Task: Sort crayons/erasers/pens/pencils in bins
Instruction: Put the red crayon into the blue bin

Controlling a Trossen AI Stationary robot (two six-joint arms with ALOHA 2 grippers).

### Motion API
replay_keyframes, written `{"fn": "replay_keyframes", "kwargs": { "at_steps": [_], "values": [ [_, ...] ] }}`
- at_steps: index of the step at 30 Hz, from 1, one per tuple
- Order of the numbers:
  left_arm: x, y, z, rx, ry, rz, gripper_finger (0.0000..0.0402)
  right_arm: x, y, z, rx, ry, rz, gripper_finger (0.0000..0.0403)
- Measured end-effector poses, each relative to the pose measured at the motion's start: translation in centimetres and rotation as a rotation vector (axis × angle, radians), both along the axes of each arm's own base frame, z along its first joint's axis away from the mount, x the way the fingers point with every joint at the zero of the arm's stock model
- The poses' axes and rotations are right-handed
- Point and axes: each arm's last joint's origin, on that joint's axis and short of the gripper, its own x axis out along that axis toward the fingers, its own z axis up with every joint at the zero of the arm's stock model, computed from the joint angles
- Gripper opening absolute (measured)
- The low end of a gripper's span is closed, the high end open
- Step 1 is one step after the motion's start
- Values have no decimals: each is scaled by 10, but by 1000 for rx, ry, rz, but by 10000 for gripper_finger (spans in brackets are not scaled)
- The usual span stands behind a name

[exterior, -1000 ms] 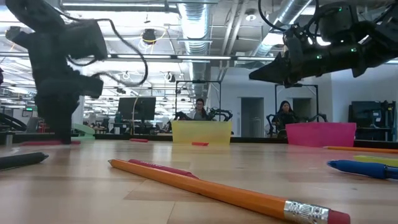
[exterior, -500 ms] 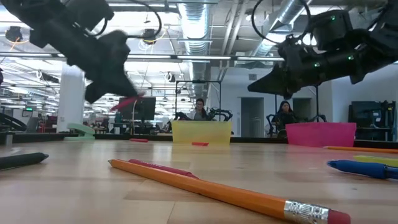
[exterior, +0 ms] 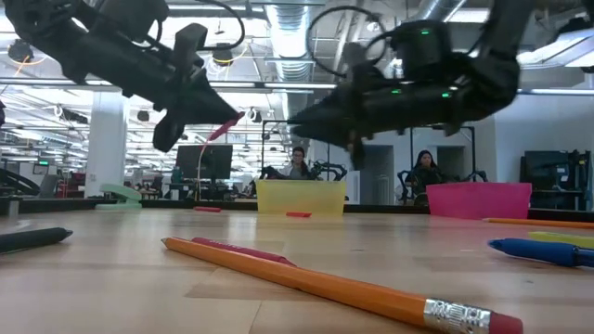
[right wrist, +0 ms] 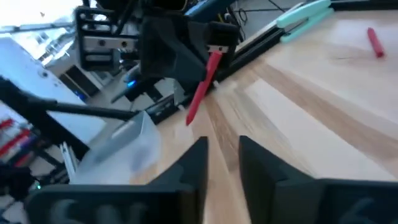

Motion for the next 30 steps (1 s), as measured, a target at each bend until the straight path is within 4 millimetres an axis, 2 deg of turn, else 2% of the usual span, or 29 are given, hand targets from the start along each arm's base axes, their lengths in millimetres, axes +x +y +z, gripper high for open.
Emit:
{"fn": "replay_keyframes", "kwargs": {
  "at_steps": [5,9,14,21,30],
  "values": [
    [1,0,4,-32,-57,21,11,31,-4,4,46,-51,-6,166],
    [2,1,6,-52,-84,44,11,51,-3,10,52,-91,3,190],
    [2,1,9,-59,-116,52,11,62,1,19,42,-122,15,187],
    [3,2,13,-56,-155,68,11,62,1,18,55,-111,6,167],
    [5,1,19,-61,-231,66,11,62,1,19,49,-126,3,161]
  ]
}}
